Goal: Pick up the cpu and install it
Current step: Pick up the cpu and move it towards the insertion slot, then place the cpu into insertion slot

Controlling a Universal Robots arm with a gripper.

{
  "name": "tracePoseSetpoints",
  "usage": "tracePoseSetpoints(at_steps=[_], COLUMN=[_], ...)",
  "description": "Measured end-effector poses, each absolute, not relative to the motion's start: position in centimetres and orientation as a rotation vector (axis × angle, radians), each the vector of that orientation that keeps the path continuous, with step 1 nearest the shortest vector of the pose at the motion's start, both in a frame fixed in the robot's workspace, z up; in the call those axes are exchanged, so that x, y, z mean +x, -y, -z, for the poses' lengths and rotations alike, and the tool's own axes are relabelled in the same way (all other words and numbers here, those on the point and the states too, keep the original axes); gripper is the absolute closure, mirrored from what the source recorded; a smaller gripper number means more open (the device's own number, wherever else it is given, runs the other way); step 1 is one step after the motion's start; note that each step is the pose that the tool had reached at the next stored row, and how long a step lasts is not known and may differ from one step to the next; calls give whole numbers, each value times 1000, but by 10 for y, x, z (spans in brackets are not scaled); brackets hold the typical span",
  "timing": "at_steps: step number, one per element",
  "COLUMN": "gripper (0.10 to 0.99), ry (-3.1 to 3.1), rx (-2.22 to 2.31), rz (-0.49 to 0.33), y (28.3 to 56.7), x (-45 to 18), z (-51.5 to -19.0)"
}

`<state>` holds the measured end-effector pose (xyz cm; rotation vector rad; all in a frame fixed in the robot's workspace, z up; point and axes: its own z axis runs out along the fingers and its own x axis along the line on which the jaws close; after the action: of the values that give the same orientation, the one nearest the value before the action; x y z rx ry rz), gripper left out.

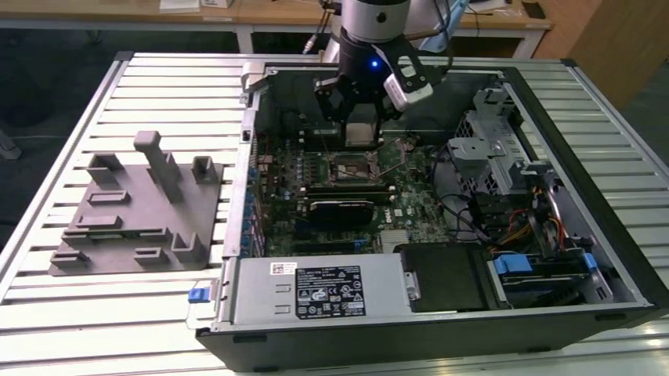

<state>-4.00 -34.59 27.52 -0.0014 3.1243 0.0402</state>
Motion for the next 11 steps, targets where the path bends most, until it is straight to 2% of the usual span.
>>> tracePoseSetpoints(at_steps=[11], gripper=[541], ry=[-3124], rx=[-2], rz=[-40], y=[346], x=[-40], z=[-265])
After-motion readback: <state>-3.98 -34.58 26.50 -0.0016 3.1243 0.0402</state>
